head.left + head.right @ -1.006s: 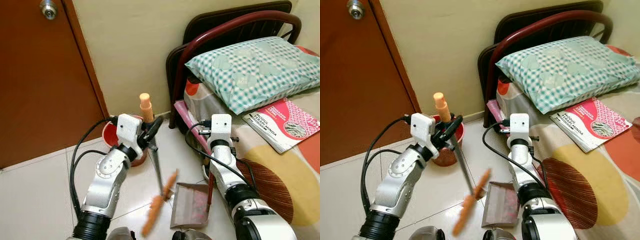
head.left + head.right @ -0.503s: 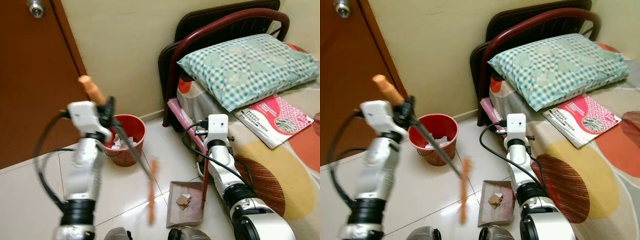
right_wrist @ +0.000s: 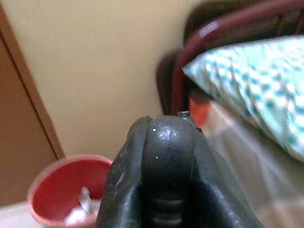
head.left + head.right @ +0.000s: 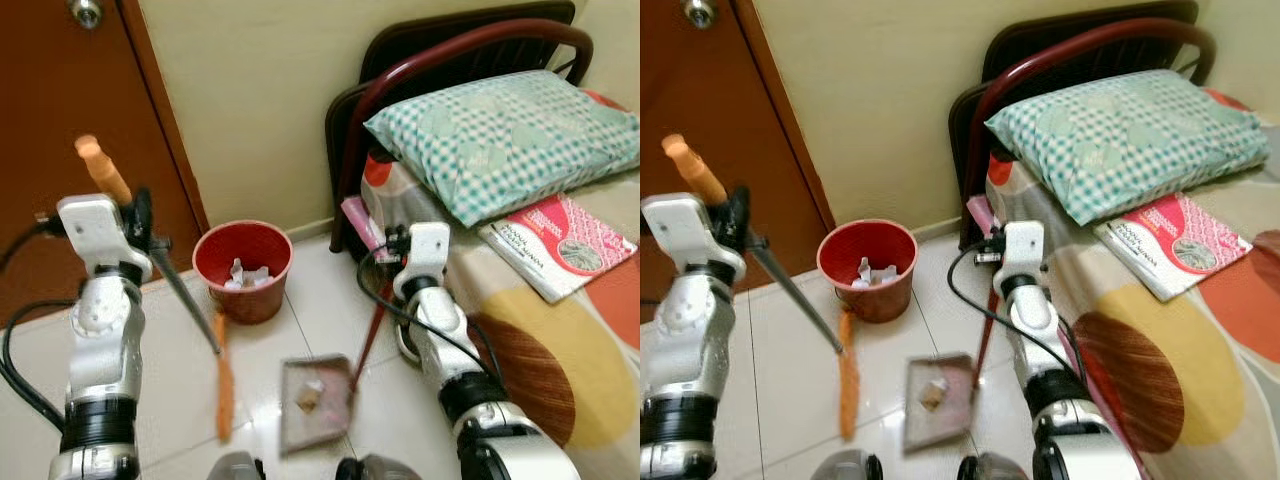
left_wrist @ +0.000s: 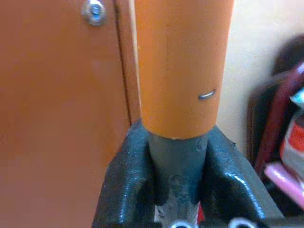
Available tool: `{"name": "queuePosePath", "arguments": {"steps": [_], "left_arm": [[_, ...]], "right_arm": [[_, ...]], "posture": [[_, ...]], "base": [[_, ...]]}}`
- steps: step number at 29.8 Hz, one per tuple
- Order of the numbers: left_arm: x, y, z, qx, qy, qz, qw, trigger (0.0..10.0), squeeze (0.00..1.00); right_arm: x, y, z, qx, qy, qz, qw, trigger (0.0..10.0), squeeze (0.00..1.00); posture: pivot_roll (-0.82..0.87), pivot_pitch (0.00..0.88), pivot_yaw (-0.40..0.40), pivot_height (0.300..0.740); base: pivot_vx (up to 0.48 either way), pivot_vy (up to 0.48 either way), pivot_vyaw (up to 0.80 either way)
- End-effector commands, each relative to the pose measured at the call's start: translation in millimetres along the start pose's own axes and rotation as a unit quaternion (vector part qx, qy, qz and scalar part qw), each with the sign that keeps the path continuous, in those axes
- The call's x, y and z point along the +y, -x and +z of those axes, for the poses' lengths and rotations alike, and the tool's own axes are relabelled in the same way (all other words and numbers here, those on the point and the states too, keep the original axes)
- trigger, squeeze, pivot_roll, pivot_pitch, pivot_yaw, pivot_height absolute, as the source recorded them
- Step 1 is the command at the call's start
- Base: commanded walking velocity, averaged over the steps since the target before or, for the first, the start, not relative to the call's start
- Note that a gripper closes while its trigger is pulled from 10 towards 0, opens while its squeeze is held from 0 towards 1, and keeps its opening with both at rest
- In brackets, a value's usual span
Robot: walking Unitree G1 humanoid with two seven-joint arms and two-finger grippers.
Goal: Sweep floor
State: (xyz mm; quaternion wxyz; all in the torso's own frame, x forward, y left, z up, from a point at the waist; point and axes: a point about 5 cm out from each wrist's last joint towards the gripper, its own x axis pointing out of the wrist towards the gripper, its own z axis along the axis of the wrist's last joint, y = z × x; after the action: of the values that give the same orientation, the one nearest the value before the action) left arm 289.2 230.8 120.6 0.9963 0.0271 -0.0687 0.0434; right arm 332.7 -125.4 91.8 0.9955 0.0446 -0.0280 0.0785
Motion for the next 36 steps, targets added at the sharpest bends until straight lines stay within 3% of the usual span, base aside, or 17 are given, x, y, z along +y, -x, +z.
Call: {"name": "queuePosePath", "arguments": {"steps": [1,3,6,8,13,20,26,27,33,36], "left_arm": [[-3.8,3.4,-2.7,0.003,-0.012,-0.011,1.0,10.0,0.0],[-6.2,18.9,-23.8,0.036,-0.037,-0.011,0.999,10.0,0.0],[-8.1,25.8,-34.4,0.052,-0.053,-0.011,0.997,10.0,0.0],[-9.4,33.3,-48.1,0.082,-0.086,0.004,0.993,10.0,0.0],[-10.6,37.8,-58.7,0.109,-0.103,0.018,0.988,10.0,0.0],[-7.3,34.6,-63.9,0.124,-0.113,0.042,0.985,10.0,0.0],[-8.5,32.9,-65.0,0.127,-0.111,0.043,0.985,10.0,0.0],[-10.1,31.7,-65.0,0.126,-0.11,0.042,0.985,10.0,0.0],[-16.3,26.6,-64.7,0.122,-0.105,0.042,0.986,10.0,0.0],[-18.7,25.5,-63.7,0.116,-0.099,0.045,0.987,10.0,0.0]], "right_arm": [[-4.5,-4.6,18.2,-0.036,-0.007,0.003,0.999,10.0,0.0],[-3.4,-7.7,35.2,-0.06,-0.031,0.025,0.997,10.0,0.0],[0.3,-9.6,46.3,-0.074,-0.045,0.046,0.995,10.0,0.0],[6.6,-12.9,67.3,-0.091,-0.076,0.083,0.989,10.0,0.0],[12.2,-14.9,98.5,-0.104,-0.124,0.139,0.977,10.0,0.0],[15.1,-20.8,130.4,-0.145,-0.141,0.145,0.969,10.0,0.0],[21.2,-28.0,166.0,-0.218,-0.089,0.142,0.961,10.0,0.0],[30.0,-31.1,178.6,-0.242,-0.061,0.155,0.956,10.0,0.0],[53.1,-42.3,193.6,-0.273,-0.018,0.174,0.946,10.0,0.0],[70.6,-45.0,198.9,-0.304,0.064,0.184,0.933,10.0,0.0]], "posture": [[0.05,0.067,-0.033,0.74],[0.05,0.062,-0.035,0.74],[0.05,0.06,-0.034,0.74],[0.05,0.052,-0.034,0.74],[0.04,0.048,-0.032,0.74],[0.04,0.05,-0.029,0.74],[0.03,0.051,-0.029,0.74],[0.03,0.051,-0.029,0.74],[0.04,0.05,-0.044,0.74],[0.05,0.05,-0.053,0.74]], "base": [[0.0,0.0,0.0],[0.0,0.0,0.0],[0.0,0.0,0.0],[0.0,0.0,0.0],[0.0,0.0,0.0],[0.0,0.0,0.0],[0.0,0.0,0.0],[0.0,0.0,0.0],[0.0,0.0,0.0],[0.0,0.0,0.0]]}}
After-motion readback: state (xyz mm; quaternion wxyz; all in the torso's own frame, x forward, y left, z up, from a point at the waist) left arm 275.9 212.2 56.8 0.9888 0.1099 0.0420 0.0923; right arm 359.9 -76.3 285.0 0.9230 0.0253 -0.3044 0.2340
